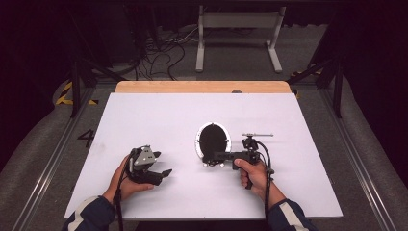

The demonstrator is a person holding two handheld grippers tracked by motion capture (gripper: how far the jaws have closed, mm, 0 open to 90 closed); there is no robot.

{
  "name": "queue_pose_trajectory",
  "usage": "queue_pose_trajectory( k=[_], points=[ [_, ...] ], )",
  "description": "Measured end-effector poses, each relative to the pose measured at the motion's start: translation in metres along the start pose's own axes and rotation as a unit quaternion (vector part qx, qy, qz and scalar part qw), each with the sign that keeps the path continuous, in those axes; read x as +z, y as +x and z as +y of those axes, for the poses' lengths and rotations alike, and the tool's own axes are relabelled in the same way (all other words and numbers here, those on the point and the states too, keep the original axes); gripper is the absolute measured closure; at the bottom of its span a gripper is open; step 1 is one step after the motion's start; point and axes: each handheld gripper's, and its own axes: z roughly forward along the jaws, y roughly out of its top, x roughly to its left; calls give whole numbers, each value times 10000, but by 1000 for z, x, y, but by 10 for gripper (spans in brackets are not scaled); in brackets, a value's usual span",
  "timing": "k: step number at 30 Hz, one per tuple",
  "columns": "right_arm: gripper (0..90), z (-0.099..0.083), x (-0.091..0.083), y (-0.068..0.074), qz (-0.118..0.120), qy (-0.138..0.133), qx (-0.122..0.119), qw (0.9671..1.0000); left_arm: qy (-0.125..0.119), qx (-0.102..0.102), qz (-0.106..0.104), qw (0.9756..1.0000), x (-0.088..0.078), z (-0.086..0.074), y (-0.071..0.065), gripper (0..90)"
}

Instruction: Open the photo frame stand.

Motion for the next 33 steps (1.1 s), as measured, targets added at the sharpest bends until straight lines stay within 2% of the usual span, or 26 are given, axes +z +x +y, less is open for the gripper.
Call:
queue_pose_trajectory(
  k=[4,6,8,10,11,13,14,15,17,19,20,21,23,25,26,27,28,30,33],
  points=[
    [588,3,6,-6,122,-161,318,9993,-25,65,-48,10000,8,7,-1,246],
    [583,4,8,-6,154,-187,340,9991,6,93,-114,9999,13,11,0,249],
    [583,5,11,-6,174,-188,300,9992,0,18,-137,9999,15,13,2,249],
    [603,5,11,-6,188,-167,268,9993,-97,-238,-245,9994,22,21,7,248],
    [603,5,11,-6,188,-167,268,9993,-97,-238,-245,9994,22,21,7,249],
    [634,5,10,-8,208,-152,145,9996,-245,-586,-408,9971,25,26,15,247],
    [648,4,9,-7,204,-155,23,9997,-423,-891,-440,9942,27,31,23,233],
    [655,4,9,-6,201,-163,-35,9997,-443,-866,-440,9943,28,33,26,234],
    [667,4,8,-3,210,-163,-178,9995,-442,-964,-547,9928,34,38,30,226],
    [671,3,7,0,193,-148,-415,9988,-453,-885,-521,9937,37,40,31,227],
    [672,3,7,0,197,-151,-484,9985,-394,-874,-673,9931,44,45,30,221],
    [672,3,7,1,190,-153,-497,9985,-328,-774,-691,9941,47,48,30,214],
    [672,3,7,1,193,-152,-526,9983,-312,-719,-704,9944,52,52,30,214],
    [673,2,7,1,208,-173,-605,9978,-354,-774,-815,9930,59,57,31,209],
    [680,2,6,1,237,-182,-681,9972,-311,-865,-950,9912,68,61,34,196],
    [680,2,6,1,237,-182,-681,9972,-311,-865,-950,9912,68,61,34,194],
    [685,1,6,2,248,-185,-799,9963,-322,-984,-957,9900,75,65,36,189],
    [688,1,5,3,251,-182,-876,9957,-366,-1031,-937,9896,78,65,37,194],
    [697,0,4,5,273,-152,-1115,9933,-270,-1106,-1141,9869,87,66,40,181]
  ],
)
